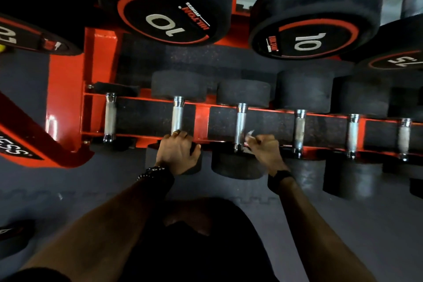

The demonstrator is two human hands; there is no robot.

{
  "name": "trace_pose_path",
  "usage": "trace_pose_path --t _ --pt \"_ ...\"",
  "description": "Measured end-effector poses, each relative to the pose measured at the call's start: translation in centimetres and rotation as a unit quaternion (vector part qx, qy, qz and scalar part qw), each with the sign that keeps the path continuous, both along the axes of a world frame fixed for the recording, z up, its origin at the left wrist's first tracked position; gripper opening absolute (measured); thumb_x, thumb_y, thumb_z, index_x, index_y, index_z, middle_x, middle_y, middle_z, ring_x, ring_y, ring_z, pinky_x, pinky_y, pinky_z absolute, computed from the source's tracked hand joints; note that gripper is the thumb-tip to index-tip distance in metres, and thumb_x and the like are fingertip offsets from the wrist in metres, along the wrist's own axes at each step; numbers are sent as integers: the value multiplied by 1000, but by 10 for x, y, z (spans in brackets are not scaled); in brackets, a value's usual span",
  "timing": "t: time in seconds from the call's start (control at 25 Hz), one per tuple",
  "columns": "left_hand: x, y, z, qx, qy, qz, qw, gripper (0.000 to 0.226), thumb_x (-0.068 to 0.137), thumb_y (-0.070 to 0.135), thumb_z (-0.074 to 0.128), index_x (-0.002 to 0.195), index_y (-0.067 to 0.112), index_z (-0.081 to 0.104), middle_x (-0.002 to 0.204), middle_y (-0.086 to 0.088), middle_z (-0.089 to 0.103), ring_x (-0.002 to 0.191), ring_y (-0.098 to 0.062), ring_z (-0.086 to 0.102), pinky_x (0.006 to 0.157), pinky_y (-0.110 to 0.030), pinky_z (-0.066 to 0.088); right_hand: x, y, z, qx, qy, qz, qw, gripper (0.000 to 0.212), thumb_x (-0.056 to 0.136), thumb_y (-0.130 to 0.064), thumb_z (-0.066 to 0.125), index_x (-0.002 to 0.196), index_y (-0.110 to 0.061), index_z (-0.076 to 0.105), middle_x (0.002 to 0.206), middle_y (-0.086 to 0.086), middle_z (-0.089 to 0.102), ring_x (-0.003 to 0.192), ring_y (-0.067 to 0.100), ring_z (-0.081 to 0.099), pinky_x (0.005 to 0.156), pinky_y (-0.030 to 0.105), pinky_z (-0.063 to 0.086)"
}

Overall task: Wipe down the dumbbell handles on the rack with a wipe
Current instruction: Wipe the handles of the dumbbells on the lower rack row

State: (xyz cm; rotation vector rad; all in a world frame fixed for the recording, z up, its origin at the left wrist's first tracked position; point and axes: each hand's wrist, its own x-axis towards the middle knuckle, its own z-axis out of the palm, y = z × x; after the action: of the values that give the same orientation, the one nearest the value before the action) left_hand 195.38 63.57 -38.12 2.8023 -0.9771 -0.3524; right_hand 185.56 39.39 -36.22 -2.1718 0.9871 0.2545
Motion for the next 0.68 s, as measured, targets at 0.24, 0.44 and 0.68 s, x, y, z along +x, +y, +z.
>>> trace_pose_path --t 0.24,0.44,0.68 --pt "-2 -3 0 -30 -4 46 998 29 79 35 63 64 9 63 71 -8 64 65 -32 62 58 -33 47 47 -1 -44 325 51 -161 930 95 53 -105 21 82 -20 51 77 2 50 57 15 50 56 28 44" --pt "0 -6 2 -64 28 149 986 28 77 28 65 56 12 55 62 -8 62 59 -33 59 53 -31 43 55 7 -37 409 4 -226 884 91 76 -89 29 127 -21 60 122 7 65 94 19 68 92 39 52" --pt "2 -2 -3 -98 25 143 985 26 75 24 60 55 11 50 58 -7 56 56 -30 55 53 -27 32 56 -5 -48 463 35 -196 864 114 56 -98 41 137 -19 52 121 6 66 100 25 63 93 42 48"
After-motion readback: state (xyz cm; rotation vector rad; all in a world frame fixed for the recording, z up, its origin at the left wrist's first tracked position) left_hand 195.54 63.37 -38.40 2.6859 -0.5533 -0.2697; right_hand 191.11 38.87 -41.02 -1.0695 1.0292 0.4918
